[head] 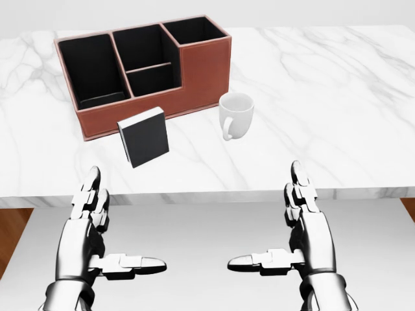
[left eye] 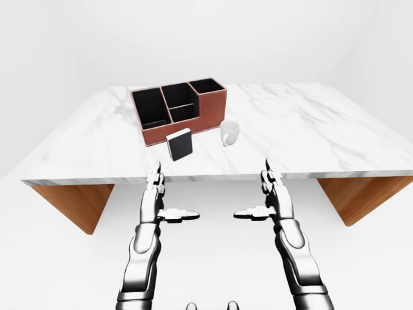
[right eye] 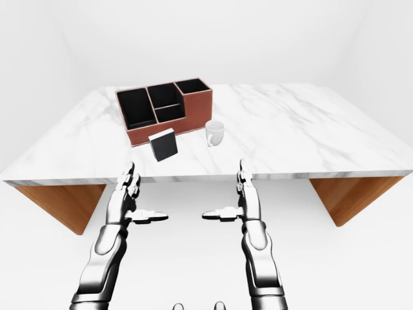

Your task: Pick up the book and place it in the front compartment of the caddy.

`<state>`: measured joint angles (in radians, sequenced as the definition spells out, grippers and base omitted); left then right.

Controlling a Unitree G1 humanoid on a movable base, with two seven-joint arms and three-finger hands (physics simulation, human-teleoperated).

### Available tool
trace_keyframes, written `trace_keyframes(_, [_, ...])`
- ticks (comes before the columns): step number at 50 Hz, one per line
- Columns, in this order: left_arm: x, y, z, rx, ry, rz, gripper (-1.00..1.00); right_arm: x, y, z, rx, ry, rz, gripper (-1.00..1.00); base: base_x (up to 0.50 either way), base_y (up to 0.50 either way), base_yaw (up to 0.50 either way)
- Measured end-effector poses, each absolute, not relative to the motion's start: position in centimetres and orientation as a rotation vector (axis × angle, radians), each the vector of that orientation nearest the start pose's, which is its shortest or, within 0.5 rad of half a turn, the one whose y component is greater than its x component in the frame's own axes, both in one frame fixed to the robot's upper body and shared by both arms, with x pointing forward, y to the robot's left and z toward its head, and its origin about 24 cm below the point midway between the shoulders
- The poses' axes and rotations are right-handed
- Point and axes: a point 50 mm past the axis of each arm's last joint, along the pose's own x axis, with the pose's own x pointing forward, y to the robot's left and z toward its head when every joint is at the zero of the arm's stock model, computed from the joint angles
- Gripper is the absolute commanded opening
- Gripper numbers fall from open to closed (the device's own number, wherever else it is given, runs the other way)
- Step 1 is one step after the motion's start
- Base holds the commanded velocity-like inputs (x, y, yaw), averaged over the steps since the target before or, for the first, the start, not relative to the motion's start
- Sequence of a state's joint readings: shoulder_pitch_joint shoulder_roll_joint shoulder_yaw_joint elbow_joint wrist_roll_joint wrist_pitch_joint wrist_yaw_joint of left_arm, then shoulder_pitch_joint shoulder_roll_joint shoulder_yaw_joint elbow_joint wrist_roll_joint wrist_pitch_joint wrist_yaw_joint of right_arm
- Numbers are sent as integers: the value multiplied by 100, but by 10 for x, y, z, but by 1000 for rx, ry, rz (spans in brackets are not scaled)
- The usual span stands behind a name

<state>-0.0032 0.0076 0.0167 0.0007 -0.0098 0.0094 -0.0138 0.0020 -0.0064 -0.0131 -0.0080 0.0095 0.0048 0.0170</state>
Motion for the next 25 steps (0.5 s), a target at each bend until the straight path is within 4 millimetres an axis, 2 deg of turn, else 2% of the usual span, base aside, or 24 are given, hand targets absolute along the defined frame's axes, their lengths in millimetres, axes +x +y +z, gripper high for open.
trace_keyframes(14, [254,160,49,-6,11,6,99,250,-155,54,2,-16,13,100,0,0,0])
trace_keyframes(25, [250,164,74,11,-87,5,99,247,-156,71,1,-78,13,100,0,0,0])
